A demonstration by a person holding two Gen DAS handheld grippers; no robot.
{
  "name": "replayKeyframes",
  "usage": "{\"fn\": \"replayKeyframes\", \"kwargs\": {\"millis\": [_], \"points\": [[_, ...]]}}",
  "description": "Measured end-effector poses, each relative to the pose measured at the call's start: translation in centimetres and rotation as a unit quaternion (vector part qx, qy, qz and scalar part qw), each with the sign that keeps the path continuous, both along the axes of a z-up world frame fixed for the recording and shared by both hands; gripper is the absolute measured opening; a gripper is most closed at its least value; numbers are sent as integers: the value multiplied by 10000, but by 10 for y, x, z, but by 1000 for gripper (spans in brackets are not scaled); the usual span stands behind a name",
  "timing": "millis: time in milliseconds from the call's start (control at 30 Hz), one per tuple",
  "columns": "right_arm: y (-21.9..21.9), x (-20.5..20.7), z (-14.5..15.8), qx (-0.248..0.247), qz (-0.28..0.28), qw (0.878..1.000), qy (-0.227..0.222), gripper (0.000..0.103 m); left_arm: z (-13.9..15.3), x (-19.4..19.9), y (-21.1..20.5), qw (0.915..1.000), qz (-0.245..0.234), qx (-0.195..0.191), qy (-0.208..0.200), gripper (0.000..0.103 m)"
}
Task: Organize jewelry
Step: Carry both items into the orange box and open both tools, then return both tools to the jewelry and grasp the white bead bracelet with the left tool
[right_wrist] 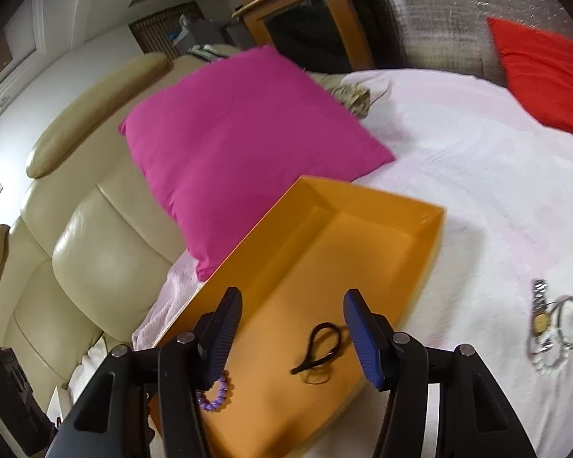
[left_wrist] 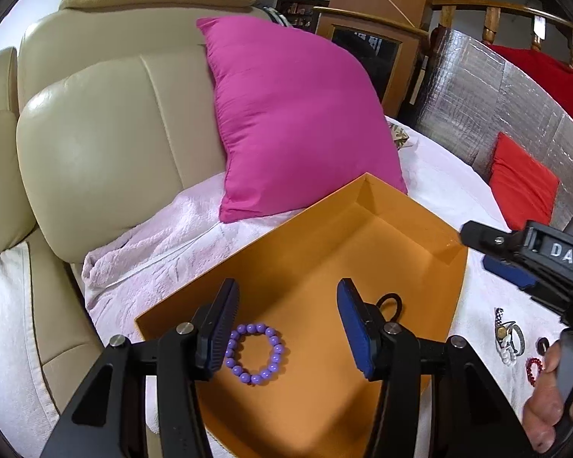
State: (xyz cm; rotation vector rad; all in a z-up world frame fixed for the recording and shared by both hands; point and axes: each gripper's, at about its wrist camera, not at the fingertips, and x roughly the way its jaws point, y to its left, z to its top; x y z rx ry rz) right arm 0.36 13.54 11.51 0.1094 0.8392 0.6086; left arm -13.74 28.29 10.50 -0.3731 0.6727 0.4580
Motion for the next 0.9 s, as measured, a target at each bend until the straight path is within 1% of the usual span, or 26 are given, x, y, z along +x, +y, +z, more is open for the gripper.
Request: {"fn": "replayKeyframes", "kwargs": {"millis": [167,367,600,733,900], "points": [[-29,3,12,13,-289,9996,-72,60,5,5,-12,9998,-54,215,-19,57],[-69,7,27,45,-643,9977,-199,59,9,11,-26,9992,-147,378,-15,57],[-104,5,39,25,-902,9954,-336,59,12,17,-41,9981,-234,564,2,58],[-127,2,43,50,-1016,9940,-401,59,12,21,-51,9971,-297,704,19,58],[-169,-3,41,43,-1241,9912,-458,59,12,28,-68,9952,-384,896,90,58]]}}
